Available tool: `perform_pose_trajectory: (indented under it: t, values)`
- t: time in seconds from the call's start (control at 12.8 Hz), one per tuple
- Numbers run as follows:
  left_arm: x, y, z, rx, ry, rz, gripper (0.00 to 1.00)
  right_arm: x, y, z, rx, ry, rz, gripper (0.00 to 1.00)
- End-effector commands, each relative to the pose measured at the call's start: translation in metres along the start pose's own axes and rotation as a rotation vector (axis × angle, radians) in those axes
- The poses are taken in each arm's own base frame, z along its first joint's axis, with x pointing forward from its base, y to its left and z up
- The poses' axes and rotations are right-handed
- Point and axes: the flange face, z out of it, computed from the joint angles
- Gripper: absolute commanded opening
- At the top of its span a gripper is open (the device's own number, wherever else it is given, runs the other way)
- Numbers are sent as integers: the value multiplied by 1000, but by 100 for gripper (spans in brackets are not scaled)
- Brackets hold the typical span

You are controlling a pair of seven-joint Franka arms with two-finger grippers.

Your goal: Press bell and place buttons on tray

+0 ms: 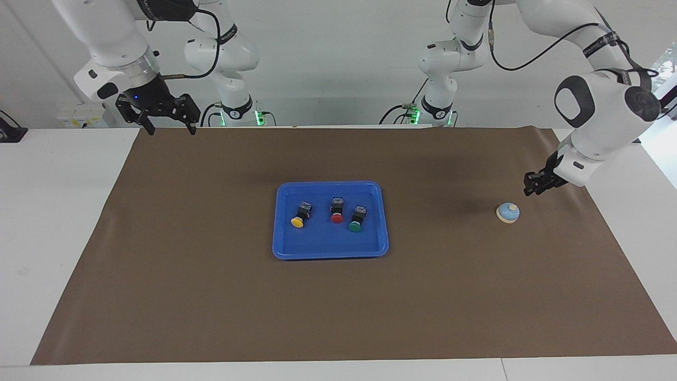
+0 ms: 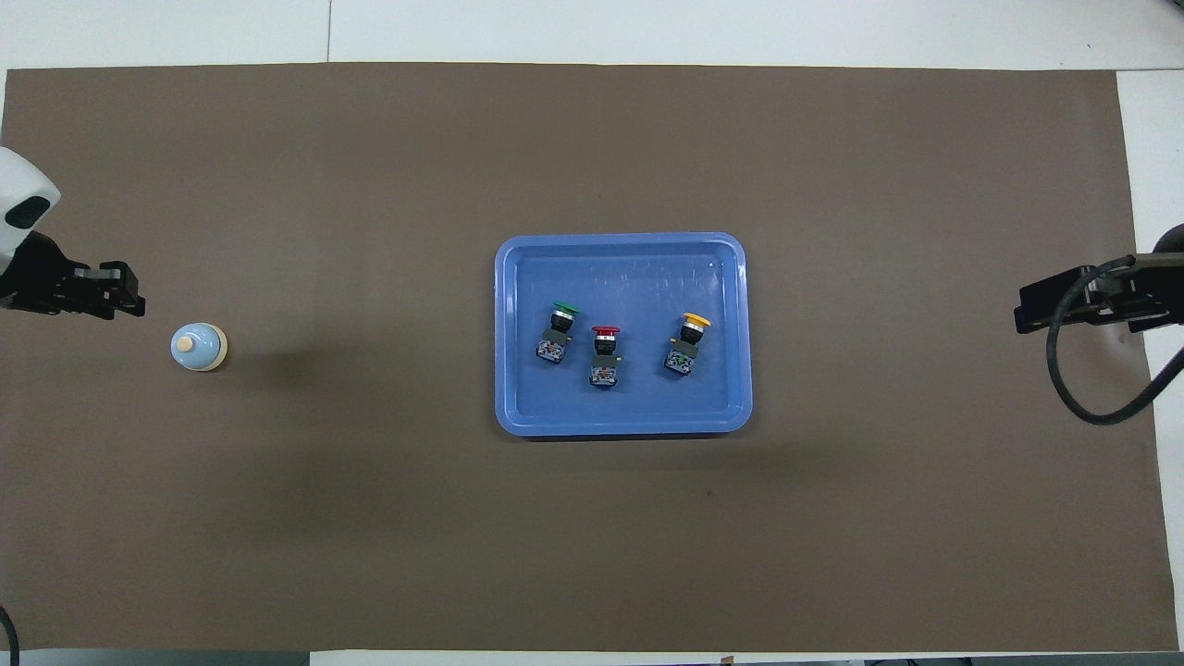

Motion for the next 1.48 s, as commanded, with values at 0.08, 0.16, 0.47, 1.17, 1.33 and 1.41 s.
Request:
perform_pose_trajectory:
  t: [0.08,0.16,0.47,1.17,1.33,1.41]
  values:
    - [-50,22,-51,11,-50,12,100,-6,3,-1,14,-4,-17,100]
    - [-52,22,-52,12,-56,14,100,-6,2,0,14,-4,-18,100]
    - [-51,46,-54,16,-57,58,100,-6,3,-1,14,-4,-17,100]
    - [-45,48,-69,17,-33,63,100,-6,3,-1,14,-4,-15,100]
    - [-43,47,-71,17,-17,61,100,-6,3,-1,14,-3,-17,100]
    - [-42,47,-73,17,1,62,100,-6,3,-1,14,-4,-17,100]
